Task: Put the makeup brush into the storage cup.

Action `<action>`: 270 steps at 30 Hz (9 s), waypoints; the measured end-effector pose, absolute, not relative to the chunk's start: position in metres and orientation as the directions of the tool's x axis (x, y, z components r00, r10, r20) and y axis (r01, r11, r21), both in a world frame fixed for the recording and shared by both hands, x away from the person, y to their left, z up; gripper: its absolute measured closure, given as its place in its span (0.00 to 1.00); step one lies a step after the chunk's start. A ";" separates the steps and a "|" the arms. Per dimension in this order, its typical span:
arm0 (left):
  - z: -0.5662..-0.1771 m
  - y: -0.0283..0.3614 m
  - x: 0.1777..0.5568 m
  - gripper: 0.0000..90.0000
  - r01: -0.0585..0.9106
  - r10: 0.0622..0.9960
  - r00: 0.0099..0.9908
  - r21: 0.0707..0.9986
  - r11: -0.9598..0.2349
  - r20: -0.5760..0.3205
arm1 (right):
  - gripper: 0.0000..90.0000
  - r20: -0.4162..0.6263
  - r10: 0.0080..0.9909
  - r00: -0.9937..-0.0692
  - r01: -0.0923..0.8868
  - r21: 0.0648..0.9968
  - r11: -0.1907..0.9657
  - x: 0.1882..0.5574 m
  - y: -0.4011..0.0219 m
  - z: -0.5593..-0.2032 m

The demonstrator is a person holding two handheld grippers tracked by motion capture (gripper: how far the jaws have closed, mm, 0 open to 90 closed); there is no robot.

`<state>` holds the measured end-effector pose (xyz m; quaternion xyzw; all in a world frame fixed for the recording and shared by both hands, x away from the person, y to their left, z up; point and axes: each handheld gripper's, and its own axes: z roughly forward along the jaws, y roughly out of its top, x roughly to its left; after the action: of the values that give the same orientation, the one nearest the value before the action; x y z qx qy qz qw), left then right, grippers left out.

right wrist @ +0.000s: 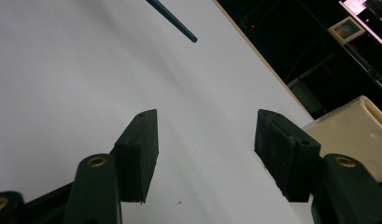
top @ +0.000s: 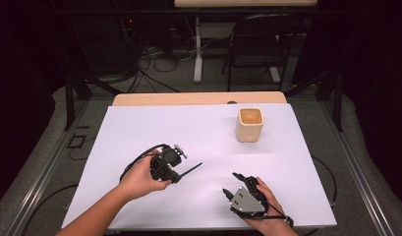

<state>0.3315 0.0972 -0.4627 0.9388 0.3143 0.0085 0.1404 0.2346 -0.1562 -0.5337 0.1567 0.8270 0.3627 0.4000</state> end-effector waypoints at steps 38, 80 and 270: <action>-0.460 0.090 0.328 0.92 0.556 0.561 0.826 0.254 -0.791 -0.060 | 0.57 -0.753 0.210 -0.623 -0.267 0.457 0.848 0.254 -0.109 -0.517; -0.464 0.080 0.320 0.92 0.526 0.526 0.847 0.253 -0.812 -0.076 | 0.68 -0.849 0.100 -0.518 -0.371 0.328 0.869 0.247 -0.091 -0.526; -0.463 0.106 0.306 0.52 0.537 0.591 0.805 0.481 -0.693 -0.047 | 0.93 -0.004 0.590 -0.807 0.215 0.929 0.301 0.284 -0.143 -0.499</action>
<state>0.3063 0.1064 -0.4627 0.9184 0.3070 0.0556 0.2432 0.2844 -0.1431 -0.4985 0.2557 0.7872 0.5329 0.1758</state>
